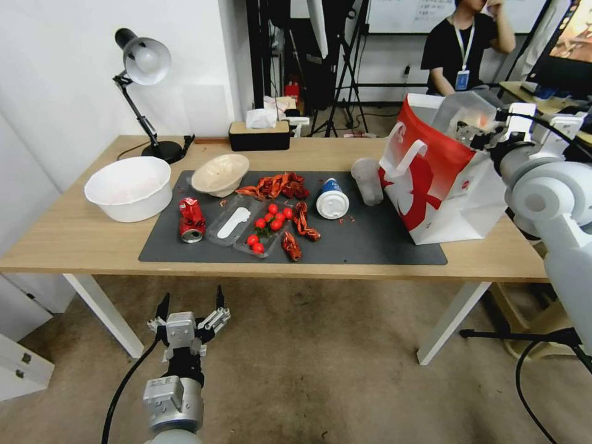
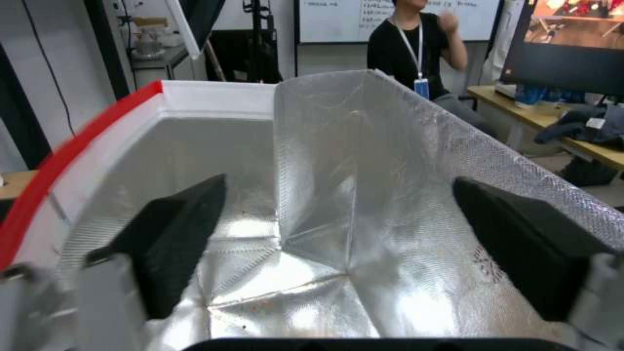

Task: Pick up the trash from the table and place it into the takeout bag.

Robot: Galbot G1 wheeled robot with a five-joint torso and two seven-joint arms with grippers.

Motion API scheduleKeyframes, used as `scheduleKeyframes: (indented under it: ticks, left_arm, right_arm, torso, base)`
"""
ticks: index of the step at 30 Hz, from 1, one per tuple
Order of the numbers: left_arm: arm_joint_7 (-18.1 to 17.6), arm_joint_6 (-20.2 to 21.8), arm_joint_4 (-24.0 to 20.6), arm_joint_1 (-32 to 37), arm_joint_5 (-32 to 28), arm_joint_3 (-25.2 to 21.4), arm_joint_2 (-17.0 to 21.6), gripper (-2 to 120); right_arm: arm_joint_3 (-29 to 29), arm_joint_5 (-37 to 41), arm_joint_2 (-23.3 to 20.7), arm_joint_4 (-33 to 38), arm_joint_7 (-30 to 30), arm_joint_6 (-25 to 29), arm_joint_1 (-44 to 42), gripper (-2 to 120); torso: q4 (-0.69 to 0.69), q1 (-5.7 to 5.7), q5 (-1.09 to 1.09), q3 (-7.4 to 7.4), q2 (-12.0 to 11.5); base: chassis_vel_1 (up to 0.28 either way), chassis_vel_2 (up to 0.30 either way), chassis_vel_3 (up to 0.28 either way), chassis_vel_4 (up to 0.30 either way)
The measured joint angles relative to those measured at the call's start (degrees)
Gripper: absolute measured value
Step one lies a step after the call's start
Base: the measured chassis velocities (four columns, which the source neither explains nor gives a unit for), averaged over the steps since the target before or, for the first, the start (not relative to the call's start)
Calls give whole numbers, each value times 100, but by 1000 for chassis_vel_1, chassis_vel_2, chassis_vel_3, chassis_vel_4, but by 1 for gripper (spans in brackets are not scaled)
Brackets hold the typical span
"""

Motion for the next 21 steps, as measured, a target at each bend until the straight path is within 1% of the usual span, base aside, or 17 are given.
scheduleKeyframes:
  ticks: [1,2,4,10,14,16,17,18,20,21]
  left_arm:
    - [-1,0,0,-1,0,-2,1,100]
    - [-1,0,0,-1,0,-2,1,100]
    - [-2,0,-2,-5,-1,-3,-2,100]
    - [-4,0,-3,-6,-2,-5,-9,100]
    - [-6,0,-4,-4,-5,-19,-2,100]
    - [-7,0,-14,2,-7,-29,4,100]
    - [-8,-1,-15,1,-12,-32,6,100]
    - [-8,-1,-15,1,-12,-32,6,100]
    - [-10,-2,-15,-9,-17,-35,6,100]
    - [-11,-2,-15,-13,-21,-37,8,100]
  right_arm:
    - [4,-3,-5,4,-4,1,-5,95]
    - [4,-3,-5,4,-4,1,-5,95]
    - [16,-17,-9,9,-13,11,-11,99]
    - [41,-32,-16,91,-57,91,-45,100]
    - [113,-54,-16,266,-177,284,-118,100]
    - [181,-62,-16,455,-275,486,-211,100]
    - [248,-71,-13,683,-360,665,-330,100]
    - [248,-71,-13,683,-360,665,-330,100]
    - [353,-105,1,998,-440,825,-548,100]
    - [439,-177,22,1251,-514,905,-784,100]
  torso:
    - [0,0,0,0,0]
    - [0,0,0,0,0]
    - [0,0,0,0,0]
    - [0,0,0,0,0]
    - [0,0,0,0,0]
    - [1,0,-1,0,0]
    - [0,0,0,-1,0]
    - [0,0,0,-1,0]
    - [1,0,-3,-1,0]
    - [0,0,-1,-1,0]
  base:
    - [0,0,0,0]
    - [0,0,0,0]
    - [0,0,0,0]
    - [0,0,0,0]
    - [0,0,0,0]
    - [0,0,0,0]
    - [0,0,0,0]
    - [0,0,0,0]
    - [0,0,0,0]
    - [0,0,0,0]
